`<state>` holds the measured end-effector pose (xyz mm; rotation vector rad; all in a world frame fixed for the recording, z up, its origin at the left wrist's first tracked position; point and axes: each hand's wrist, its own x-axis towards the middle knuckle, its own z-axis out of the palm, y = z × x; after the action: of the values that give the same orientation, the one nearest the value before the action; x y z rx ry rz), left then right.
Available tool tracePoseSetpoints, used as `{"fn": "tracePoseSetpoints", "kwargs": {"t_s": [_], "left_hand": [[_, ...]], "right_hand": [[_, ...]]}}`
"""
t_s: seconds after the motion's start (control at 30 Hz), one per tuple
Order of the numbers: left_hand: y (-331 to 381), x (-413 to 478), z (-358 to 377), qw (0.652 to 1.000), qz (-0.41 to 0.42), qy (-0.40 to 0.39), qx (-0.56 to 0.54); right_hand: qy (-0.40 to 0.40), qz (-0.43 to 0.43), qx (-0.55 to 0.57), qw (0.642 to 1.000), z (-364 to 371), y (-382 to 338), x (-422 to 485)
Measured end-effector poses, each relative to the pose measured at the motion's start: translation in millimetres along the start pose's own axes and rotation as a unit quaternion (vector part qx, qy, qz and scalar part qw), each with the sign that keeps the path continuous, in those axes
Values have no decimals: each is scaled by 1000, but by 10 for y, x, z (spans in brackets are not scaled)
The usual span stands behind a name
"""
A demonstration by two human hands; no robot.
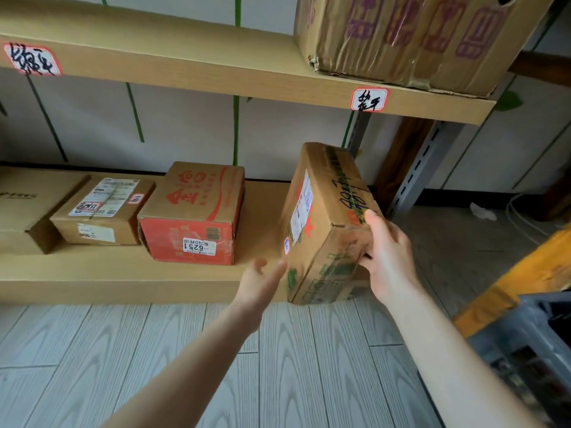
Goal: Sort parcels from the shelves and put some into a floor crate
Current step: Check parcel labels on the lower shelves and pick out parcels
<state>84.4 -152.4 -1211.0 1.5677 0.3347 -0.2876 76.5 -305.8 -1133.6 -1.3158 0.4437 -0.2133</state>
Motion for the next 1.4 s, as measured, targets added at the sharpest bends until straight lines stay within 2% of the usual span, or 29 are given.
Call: {"fn": "tracePoseSetpoints", "kwargs": {"t_s": [0.1, 0.17, 0.27, 0.37, 0.53, 0.57, 0.67, 0.73, 0.9, 1.0, 1.1, 1.23, 1.27, 1.33, 1.4], "left_hand": [[-164, -14, 12, 992, -121, -45, -13], [-233, 6, -14, 986, -132, -66, -81], [-219, 20, -34, 986, -83, -39, -141], [-192, 26, -36, 990, -55, 13, -127], [-207, 60, -49, 991, -44, 28, -126], [-201, 64, -39, 990, -40, 33, -129], [-176, 80, 11, 991, 0, 78, -113], [-147, 74, 44, 991, 41, 99, -85], [-51, 124, 97, 995, 79, 43, -36], [-59, 162, 143, 996, 86, 4, 4], [-89, 194, 171, 994, 101, 2, 39], [-97, 200, 174, 995, 97, -12, 25], [-103, 188, 171, 996, 86, -4, 15], [-132, 170, 121, 996, 60, 60, 3], [-169, 160, -10, 987, 53, 150, -18]], "right_hand": [[7, 49, 90, 995, -158, 58, 53], [-5, 83, 123, 989, -256, 141, 75], [6, 120, 156, 980, -387, 315, 95], [61, 141, 162, 975, -474, 482, 136], [100, 128, 143, 976, -499, 560, 213], [121, 110, 123, 979, -501, 569, 240], [191, 40, -78, 978, -466, 579, 311], [196, 42, -118, 973, -441, 586, 378], [146, 128, 1, 981, -486, 628, 608], [128, 131, 7, 983, -523, 697, 652], [112, 123, -3, 986, -541, 753, 672], [125, 133, 0, 983, -520, 828, 676], [143, 139, -3, 980, -493, 827, 627], [174, 160, 10, 972, -398, 839, 436], [141, 156, 32, 977, -216, 865, 163]]}}
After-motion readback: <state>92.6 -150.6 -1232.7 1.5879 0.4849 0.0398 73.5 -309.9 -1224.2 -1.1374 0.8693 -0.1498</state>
